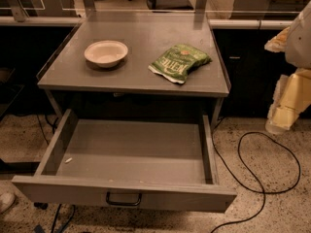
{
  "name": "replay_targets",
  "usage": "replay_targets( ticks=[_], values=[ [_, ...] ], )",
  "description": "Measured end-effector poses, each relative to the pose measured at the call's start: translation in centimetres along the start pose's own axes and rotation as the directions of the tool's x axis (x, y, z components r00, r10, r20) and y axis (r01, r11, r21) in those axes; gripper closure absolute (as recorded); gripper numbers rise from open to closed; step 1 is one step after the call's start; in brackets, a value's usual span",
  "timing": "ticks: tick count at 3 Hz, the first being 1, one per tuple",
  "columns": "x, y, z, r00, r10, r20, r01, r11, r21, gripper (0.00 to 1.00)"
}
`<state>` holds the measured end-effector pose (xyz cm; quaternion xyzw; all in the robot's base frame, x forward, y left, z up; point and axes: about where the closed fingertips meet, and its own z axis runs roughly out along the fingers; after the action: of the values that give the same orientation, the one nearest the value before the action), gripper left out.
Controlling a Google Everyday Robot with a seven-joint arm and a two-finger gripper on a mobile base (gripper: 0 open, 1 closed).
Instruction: Place green jalapeno chip bag into top drawer
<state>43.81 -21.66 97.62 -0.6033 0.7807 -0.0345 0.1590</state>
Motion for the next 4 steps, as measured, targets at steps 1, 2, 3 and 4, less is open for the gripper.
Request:
replay_targets(
  ticks=[1,2,3,4],
  values=[
    [0.0,0.0,0.0,1.0,0.0,0.0,0.0,1.0,0.0,0.0],
    [-3.3,-1.0,0.7,1.0,-0.009,-0.027,0.01,0.9993,0.035,0.0],
    [-3.4,-1.0,0.7,1.0,-0.006,-0.027,0.007,0.9992,0.038,0.0],
    [-3.9,-1.4,1.9,0.999,0.037,-0.036,-0.037,0.9993,0.011,0.0]
  ],
)
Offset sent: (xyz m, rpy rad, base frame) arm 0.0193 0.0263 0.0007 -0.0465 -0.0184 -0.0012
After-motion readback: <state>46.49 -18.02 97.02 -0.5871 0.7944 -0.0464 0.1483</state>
